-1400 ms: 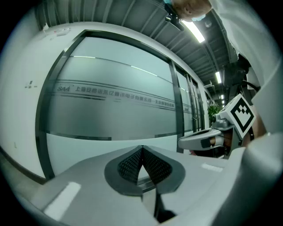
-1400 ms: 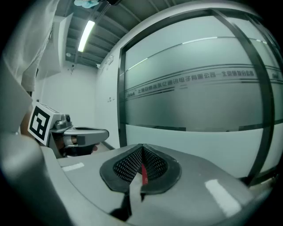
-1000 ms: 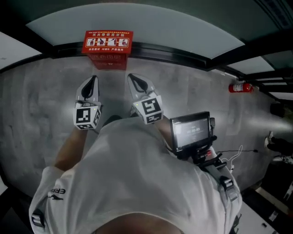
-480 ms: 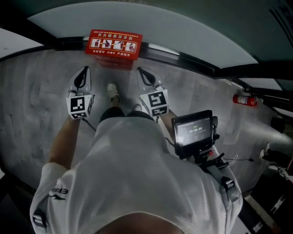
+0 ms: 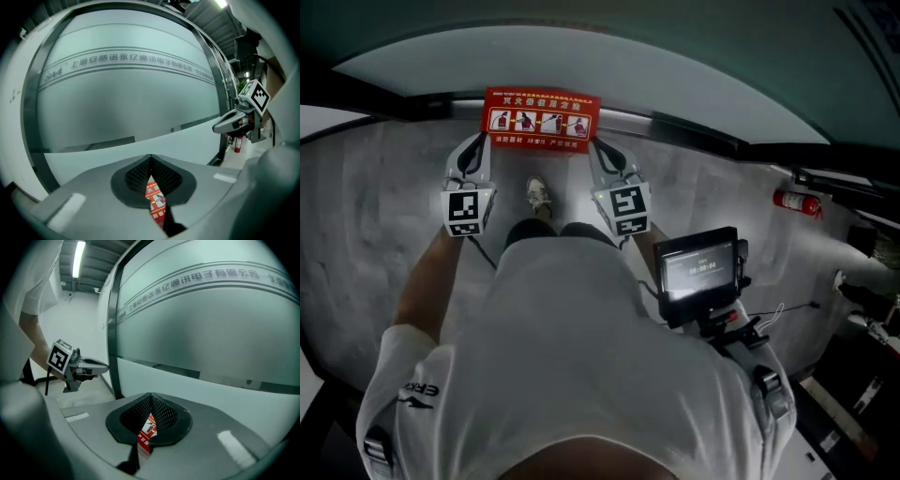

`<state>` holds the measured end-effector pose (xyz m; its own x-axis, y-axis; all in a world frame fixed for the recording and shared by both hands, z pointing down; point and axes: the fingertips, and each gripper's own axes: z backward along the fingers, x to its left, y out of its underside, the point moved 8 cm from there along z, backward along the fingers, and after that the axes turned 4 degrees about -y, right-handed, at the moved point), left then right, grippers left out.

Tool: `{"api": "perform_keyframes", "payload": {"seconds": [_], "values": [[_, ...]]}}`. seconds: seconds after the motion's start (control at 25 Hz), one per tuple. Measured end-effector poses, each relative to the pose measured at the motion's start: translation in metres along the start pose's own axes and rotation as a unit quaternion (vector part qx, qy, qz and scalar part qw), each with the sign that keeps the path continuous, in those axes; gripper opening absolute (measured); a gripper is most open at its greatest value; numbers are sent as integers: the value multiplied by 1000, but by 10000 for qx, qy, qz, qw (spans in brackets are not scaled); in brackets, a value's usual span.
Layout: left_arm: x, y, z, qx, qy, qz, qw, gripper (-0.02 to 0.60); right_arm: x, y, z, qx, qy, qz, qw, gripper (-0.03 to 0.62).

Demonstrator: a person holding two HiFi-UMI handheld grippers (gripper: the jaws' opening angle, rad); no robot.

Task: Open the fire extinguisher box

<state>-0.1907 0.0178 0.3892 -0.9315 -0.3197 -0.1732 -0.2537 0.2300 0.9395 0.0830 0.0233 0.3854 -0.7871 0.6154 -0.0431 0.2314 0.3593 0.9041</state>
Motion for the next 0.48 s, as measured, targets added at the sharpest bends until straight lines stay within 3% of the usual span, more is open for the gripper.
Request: {"api": "perform_keyframes", "payload": {"seconds": [0.2,0.48], "values": [[29,15,-40,195,344,-161,9991,3,-11,-1,-33,266,246,237,9991,12],[52,83,-100,742,574,-989,9907,3,-44,52,-89,854,180,813,9929,12]]}}
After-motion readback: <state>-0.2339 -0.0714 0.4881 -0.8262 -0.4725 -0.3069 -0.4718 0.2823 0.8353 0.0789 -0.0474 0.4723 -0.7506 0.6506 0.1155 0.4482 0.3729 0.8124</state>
